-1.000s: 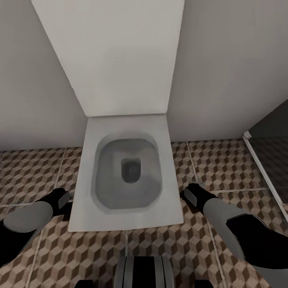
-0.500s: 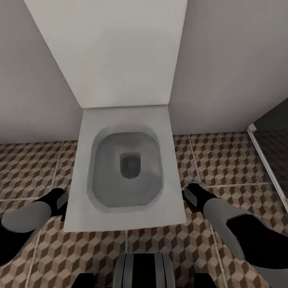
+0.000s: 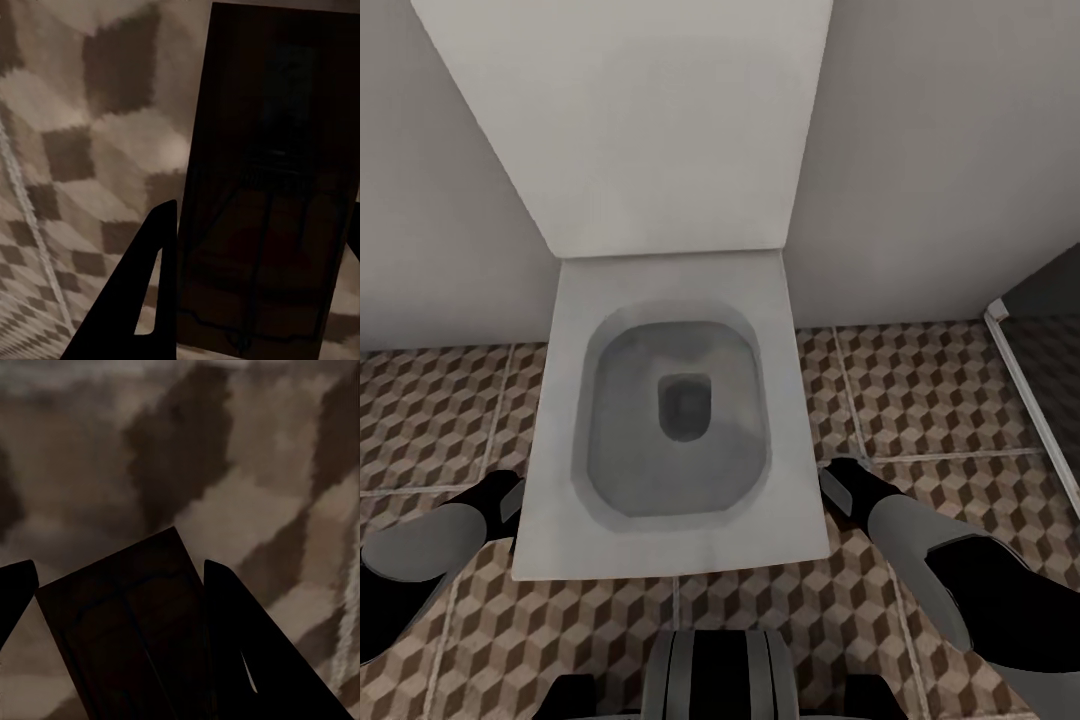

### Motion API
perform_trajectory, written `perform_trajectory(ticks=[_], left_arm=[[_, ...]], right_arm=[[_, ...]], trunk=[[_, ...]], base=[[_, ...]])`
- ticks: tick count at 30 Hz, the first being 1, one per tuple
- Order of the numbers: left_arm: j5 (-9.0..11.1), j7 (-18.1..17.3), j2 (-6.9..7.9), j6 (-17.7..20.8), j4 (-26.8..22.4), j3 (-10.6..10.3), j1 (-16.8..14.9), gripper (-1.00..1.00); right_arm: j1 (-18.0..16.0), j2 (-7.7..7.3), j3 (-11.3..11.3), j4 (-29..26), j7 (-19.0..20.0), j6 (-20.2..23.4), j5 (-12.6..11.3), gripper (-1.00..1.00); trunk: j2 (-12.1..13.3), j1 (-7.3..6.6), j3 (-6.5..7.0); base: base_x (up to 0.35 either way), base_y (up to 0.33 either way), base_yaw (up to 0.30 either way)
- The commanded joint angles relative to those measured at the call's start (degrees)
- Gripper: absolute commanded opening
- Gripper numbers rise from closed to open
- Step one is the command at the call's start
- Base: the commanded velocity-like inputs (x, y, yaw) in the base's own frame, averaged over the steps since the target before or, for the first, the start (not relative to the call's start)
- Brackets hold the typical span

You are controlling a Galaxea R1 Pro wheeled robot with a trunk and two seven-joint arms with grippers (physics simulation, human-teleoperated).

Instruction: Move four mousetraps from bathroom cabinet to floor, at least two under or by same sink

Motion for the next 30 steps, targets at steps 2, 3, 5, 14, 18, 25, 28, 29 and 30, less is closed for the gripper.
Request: perform_trajectory(ticks=[2,3,5,14,18,25,28,29,30], left_arm=[[0.7,0.5,-0.02,0.1,-0.1,-0.2,0.0,-1.0],[0.7,0.5,-0.02,0.1,-0.1,-0.2,0.0,-1.0],[0.7,0.5,-0.02,0.2,-0.1,-0.2,0.0,-1.0],[0.7,0.5,0.49,0.2,-0.1,-0.2,-0.1,-1.0],[0.8,0.4,2.18,0.1,-0.1,-0.2,-0.1,-1.0],[0.7,-1.2,3.19,-0.1,-0.1,-0.2,0.0,-1.0],[0.7,-3.2,3.7,-0.2,-0.1,-0.3,-0.1,-1.0],[0.7,-4.4,4.06,-0.2,-0.1,-0.3,-0.1,-1.0],[0.6,-5.7,4.53,-0.2,-0.1,-0.3,-0.1,-1.0]], right_arm=[[0.0,-0.03,0.5,-0.2,-0.4,0.2,-0.7,-1.0],[0.0,-0.03,0.5,-0.2,-0.4,0.2,-0.7,-1.0],[0.0,-0.04,0.5,-0.3,-0.4,0.2,-0.7,-1.0],[0.0,-0.12,0.5,-0.3,-0.4,0.2,-0.7,-1.0],[0.0,-0.01,0.5,-0.3,-0.4,0.3,-0.7,-1.0],[0.0,-0.09,0.5,-0.3,-0.4,0.3,-0.7,-1.0],[0.0,-0.1,0.5,-0.3,-0.4,0.2,-0.7,-1.0],[0.0,-0.09,0.5,-0.3,-0.4,0.2,-0.7,-1.0],[0.0,-0.11,0.5,-0.3,-0.4,0.3,-0.7,-1.0]], trunk=[[0.0,0.01,-0.04],[0.0,0.01,-0.04],[0.0,0.01,-0.04],[0.0,0.01,-0.04],[0.0,0.01,-0.04],[0.0,0.01,-0.04],[0.0,0.01,-0.04],[0.0,0.01,-0.04],[0.0,0.01,-0.04]], base=[[0.0,0.0,0.0],[0.0,0.0,0.0],[0.0,0.0,0.0],[0.0,0.0,0.0],[0.0,0.0,0.0],[0.0,0.0,0.0],[0.0,0.0,0.0],[0.0,0.0,0.0],[0.0,0.0,0.0]])
